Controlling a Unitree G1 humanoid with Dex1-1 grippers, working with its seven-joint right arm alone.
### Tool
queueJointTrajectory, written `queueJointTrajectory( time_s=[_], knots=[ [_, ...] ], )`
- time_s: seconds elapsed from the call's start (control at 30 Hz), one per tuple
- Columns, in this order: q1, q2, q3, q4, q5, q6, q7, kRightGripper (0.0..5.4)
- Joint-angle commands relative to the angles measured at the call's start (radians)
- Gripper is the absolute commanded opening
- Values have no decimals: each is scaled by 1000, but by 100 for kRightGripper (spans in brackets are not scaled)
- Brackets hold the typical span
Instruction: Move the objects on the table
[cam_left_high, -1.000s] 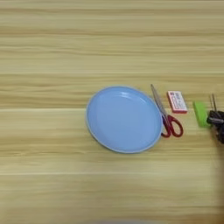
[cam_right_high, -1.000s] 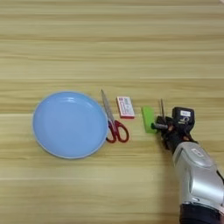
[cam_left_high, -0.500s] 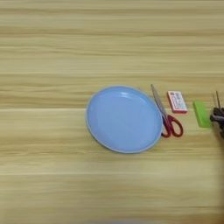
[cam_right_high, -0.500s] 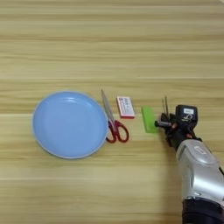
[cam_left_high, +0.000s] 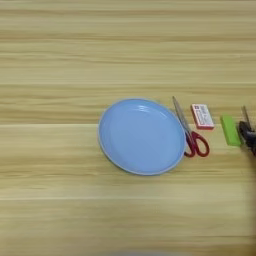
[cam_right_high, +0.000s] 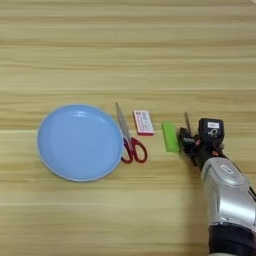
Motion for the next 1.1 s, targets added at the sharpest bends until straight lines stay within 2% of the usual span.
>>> queueJointTrajectory(
  time_s=[0.03,0.37,0.63,1.1],
  knots=[
    [-13,-24,-1,-9,-6,-1,-14,293],
    [17,-9,-8,-147,23,30,-16,435],
    [19,-1,-14,-200,30,50,-19,534],
    [25,12,-21,-281,46,50,-26,538]
  ],
)
